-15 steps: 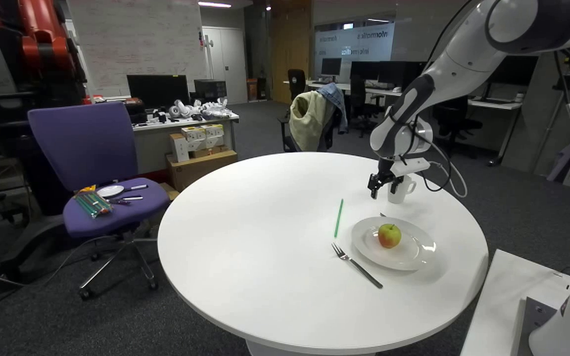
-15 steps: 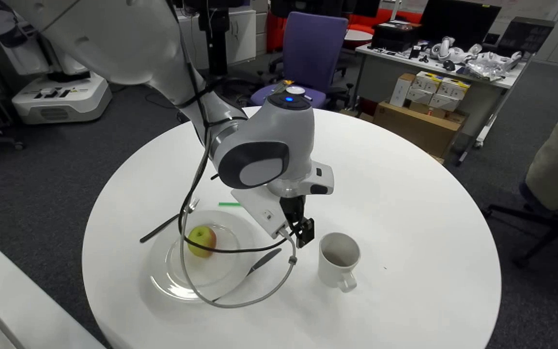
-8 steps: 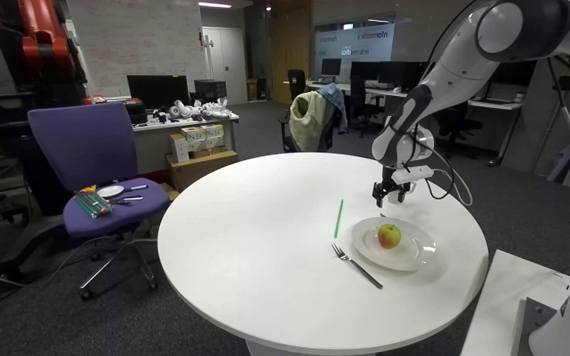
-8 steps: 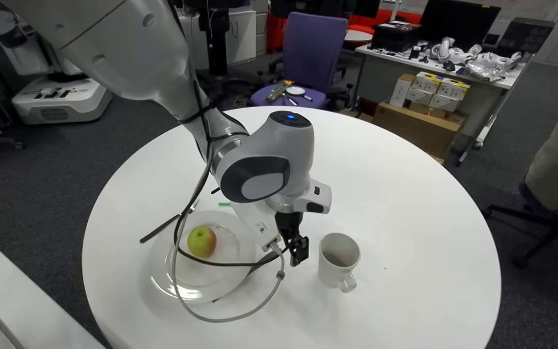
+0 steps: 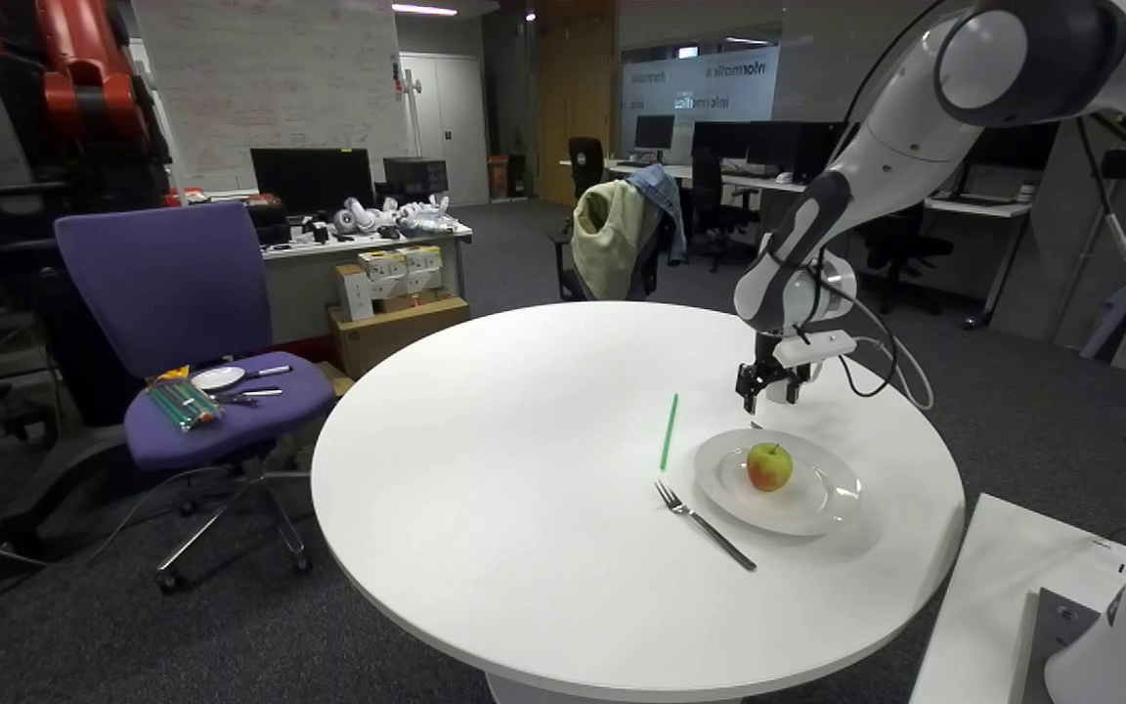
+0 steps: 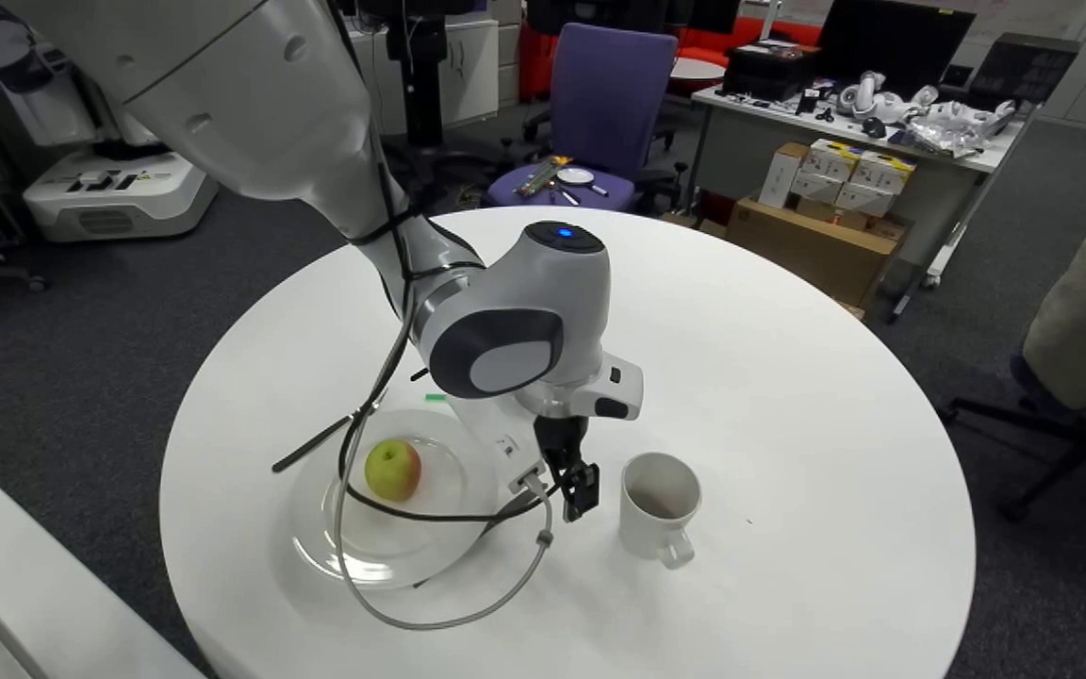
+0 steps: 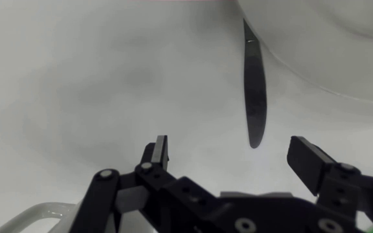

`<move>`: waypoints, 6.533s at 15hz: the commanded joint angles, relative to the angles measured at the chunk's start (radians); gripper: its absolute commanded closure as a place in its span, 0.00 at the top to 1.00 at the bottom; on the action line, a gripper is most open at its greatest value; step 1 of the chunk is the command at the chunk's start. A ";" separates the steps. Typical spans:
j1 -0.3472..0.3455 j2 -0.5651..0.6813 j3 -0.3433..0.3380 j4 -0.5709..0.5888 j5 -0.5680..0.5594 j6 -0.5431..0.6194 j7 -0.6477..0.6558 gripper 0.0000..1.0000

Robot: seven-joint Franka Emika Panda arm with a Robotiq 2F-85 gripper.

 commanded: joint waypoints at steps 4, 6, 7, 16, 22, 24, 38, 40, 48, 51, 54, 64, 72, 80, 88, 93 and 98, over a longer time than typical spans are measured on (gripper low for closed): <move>-0.003 0.004 0.002 0.012 -0.006 -0.005 0.024 1.00; -0.007 0.009 0.008 0.017 0.005 -0.019 0.028 1.00; -0.009 0.012 0.012 0.019 0.011 -0.024 0.029 1.00; -0.002 0.057 0.021 0.031 0.014 -0.031 0.064 0.75; -0.004 0.060 0.022 0.042 0.016 -0.034 0.065 0.34; -0.003 0.061 0.022 0.046 0.015 -0.037 0.065 0.28; 0.016 0.076 -0.007 0.072 -0.023 -0.029 0.074 0.00; 0.017 0.080 -0.008 0.078 -0.025 -0.030 0.074 0.00; 0.021 0.092 -0.011 0.094 -0.046 -0.020 0.064 0.00; 0.027 0.101 -0.011 0.103 -0.075 -0.012 0.056 0.00; 0.031 0.107 -0.009 0.111 -0.089 -0.015 0.057 0.00; 0.031 0.119 0.012 0.133 -0.091 -0.012 0.029 0.00; 0.021 0.090 0.023 0.104 -0.094 0.009 -0.011 0.51; 0.025 0.060 -0.001 0.070 -0.155 0.038 -0.090 1.00; -0.017 0.046 0.017 0.069 -0.214 0.035 -0.210 1.00; -0.113 0.023 0.127 0.056 -0.145 0.028 -0.358 1.00; -0.155 -0.027 0.160 0.012 -0.129 0.046 -0.430 1.00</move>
